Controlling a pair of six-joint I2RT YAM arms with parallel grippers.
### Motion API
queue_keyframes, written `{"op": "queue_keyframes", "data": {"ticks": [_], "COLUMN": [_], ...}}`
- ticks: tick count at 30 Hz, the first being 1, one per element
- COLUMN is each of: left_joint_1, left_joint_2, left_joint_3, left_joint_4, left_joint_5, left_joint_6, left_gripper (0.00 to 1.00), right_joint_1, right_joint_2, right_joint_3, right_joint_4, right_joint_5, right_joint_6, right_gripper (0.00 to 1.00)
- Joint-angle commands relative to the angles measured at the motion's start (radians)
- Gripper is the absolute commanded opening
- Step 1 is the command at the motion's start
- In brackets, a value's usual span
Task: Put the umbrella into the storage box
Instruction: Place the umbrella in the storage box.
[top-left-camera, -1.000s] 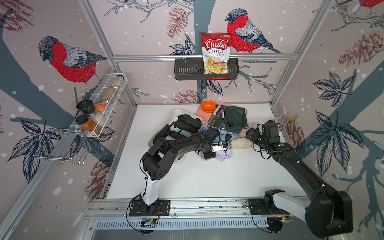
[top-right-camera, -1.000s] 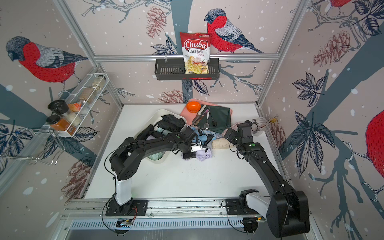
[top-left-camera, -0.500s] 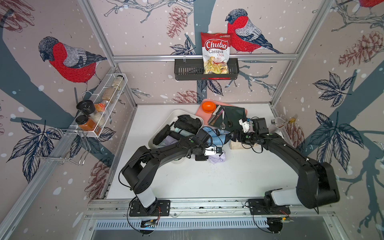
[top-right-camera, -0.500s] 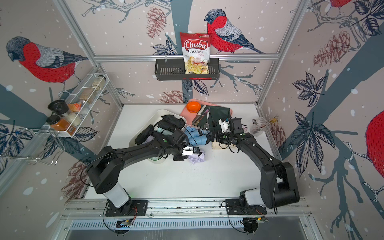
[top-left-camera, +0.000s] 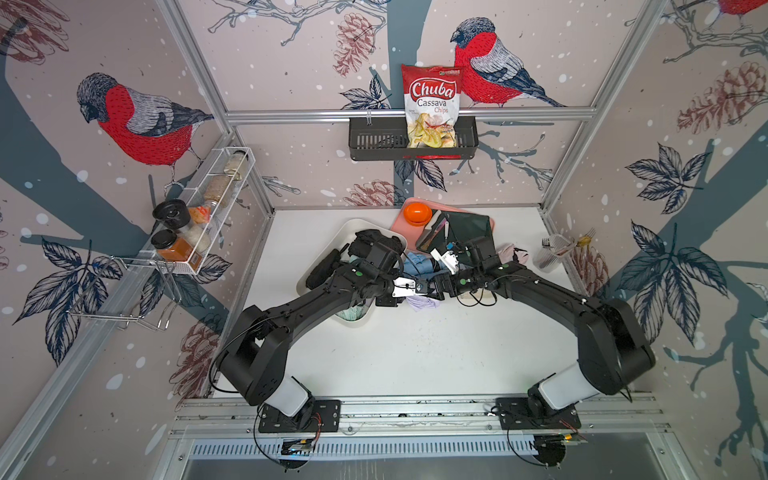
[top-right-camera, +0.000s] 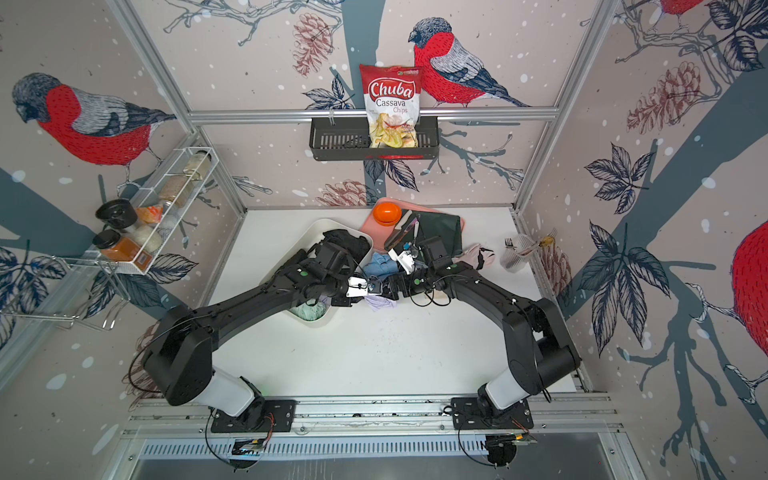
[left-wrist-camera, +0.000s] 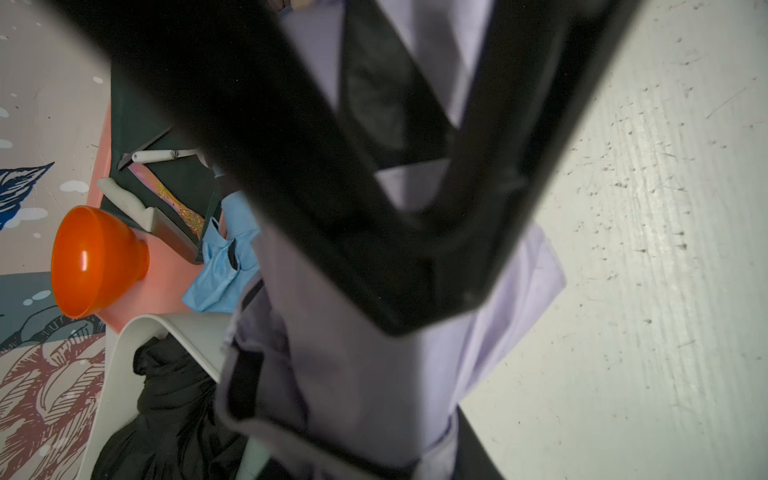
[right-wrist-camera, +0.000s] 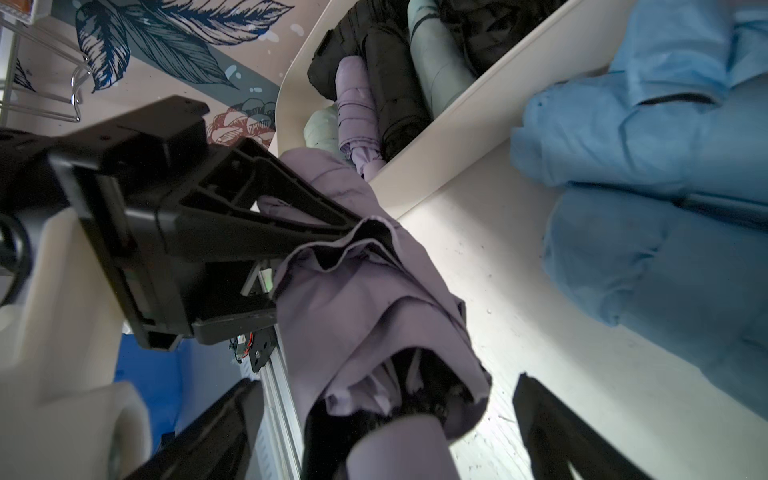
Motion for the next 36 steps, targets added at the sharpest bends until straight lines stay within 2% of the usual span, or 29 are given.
{"op": "queue_keyframes", "data": {"ticks": [1, 6, 10, 13, 17, 18, 19, 22, 24, 30, 36], "left_joint_1": [0.003, 0.012, 0.030, 0.049, 0.070, 0.073, 0.077, 0.082, 0.083, 0.091, 0.094], "left_joint_2": [-0.014, -0.014, -0.018, -0.030, -0.042, -0.042, -0.042, -0.049, -0.066, -0.165, -0.393], "left_joint_3": [0.002, 0.007, 0.012, 0.007, 0.013, 0.018, 0.026, 0.037, 0.032, -0.015, -0.153], "left_joint_4": [0.004, 0.004, 0.005, 0.037, 0.063, 0.061, 0.059, 0.051, 0.054, 0.120, 0.293], "left_joint_5": [0.053, 0.056, 0.056, 0.050, 0.023, 0.017, 0.012, -0.005, -0.011, -0.057, -0.103], "left_joint_6": [0.039, 0.032, 0.013, -0.018, -0.063, -0.074, -0.086, -0.115, -0.128, -0.205, -0.366], "left_gripper": [0.07, 0.07, 0.09, 0.09, 0.13, 0.19, 0.40, 0.70, 0.96, 0.97, 0.97], "right_joint_1": [0.022, 0.067, 0.082, 0.082, 0.082, 0.083, 0.085, 0.085, 0.085, 0.074, 0.084], "right_joint_2": [0.048, 0.110, 0.127, 0.129, 0.126, 0.124, 0.122, 0.119, 0.119, 0.139, 0.162], "right_joint_3": [0.035, 0.086, 0.104, 0.103, 0.100, 0.099, 0.099, 0.110, 0.120, 0.166, 0.195], "right_joint_4": [0.035, 0.057, 0.067, 0.070, 0.079, 0.086, 0.094, 0.126, 0.154, 0.226, 0.337], "right_joint_5": [-0.056, -0.100, -0.101, -0.106, -0.096, -0.091, -0.081, -0.057, -0.045, -0.006, 0.030], "right_joint_6": [-0.026, -0.022, -0.007, -0.002, 0.007, 0.011, 0.016, 0.044, 0.063, 0.123, 0.215], "right_gripper": [0.97, 0.89, 0.63, 0.57, 0.40, 0.36, 0.33, 0.26, 0.22, 0.18, 0.17]}}
